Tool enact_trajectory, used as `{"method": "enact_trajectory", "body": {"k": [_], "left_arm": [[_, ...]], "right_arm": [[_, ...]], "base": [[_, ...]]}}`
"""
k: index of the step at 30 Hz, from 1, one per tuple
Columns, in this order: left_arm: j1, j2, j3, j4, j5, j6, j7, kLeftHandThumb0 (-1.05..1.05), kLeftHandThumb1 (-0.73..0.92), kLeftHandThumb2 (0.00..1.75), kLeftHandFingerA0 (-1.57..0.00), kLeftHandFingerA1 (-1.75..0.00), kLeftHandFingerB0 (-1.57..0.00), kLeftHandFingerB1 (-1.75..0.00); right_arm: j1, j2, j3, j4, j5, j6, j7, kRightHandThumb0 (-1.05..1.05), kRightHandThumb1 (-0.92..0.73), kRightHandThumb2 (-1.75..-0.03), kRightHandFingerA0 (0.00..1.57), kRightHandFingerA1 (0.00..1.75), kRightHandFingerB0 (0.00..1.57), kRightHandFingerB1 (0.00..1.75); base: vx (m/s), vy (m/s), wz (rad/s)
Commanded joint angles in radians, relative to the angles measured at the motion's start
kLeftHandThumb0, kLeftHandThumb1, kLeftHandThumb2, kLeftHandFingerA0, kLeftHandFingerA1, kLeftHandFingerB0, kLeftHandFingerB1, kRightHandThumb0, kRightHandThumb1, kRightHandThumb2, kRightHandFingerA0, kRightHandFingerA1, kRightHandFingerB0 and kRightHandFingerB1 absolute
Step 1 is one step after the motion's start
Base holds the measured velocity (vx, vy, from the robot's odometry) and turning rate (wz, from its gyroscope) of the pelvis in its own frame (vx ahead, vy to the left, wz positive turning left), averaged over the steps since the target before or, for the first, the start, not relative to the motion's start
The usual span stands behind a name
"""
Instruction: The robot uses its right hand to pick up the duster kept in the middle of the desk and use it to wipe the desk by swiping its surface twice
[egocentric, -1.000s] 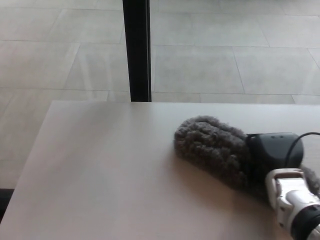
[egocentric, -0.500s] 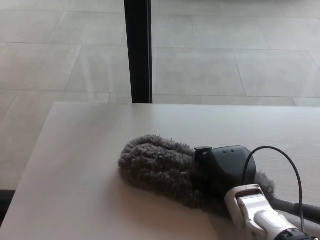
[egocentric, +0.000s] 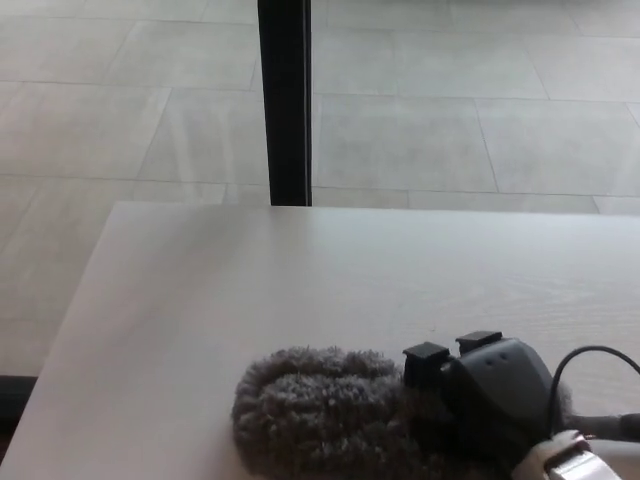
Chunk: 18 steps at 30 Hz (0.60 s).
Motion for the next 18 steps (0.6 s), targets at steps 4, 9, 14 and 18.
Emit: {"method": "enact_trajectory", "body": {"k": [4,9,14,18], "left_arm": [[-0.007,0.034,-0.006,0.004,-0.006,-0.027,-0.014,-0.69,0.70,0.61,-0.40,-0.62,-0.47,-0.44],[-0.006,0.031,0.000,0.005,-0.016,-0.018,-0.022,-0.67,0.69,0.61,-0.41,-0.65,-0.47,-0.45],[0.005,0.024,0.000,0.002,-0.016,-0.030,-0.023,-0.69,0.69,0.61,-0.42,-0.64,-0.48,-0.45],[0.011,0.021,0.001,-0.008,-0.021,-0.023,-0.022,-0.68,0.70,0.61,-0.45,-0.66,-0.50,-0.48]], "right_arm": [[0.152,-0.102,0.053,-0.204,-0.085,-0.058,0.137,-0.36,-0.65,-0.78,0.82,1.68,0.77,1.21],[0.135,-0.113,0.043,-0.205,-0.083,-0.052,0.209,-0.39,-0.61,-0.80,0.79,1.63,0.72,1.31],[0.044,-0.064,0.018,-0.063,-0.098,-0.080,0.090,-0.32,-0.58,-0.84,0.87,1.68,0.86,0.99],[-0.023,-0.020,-0.006,0.003,-0.090,-0.064,0.098,-0.32,-0.57,-0.84,0.85,1.72,0.83,1.06]], "base": [[0.00,0.000,0.00],[0.00,0.000,0.00],[0.00,0.000,0.00],[0.00,0.000,0.00]]}}
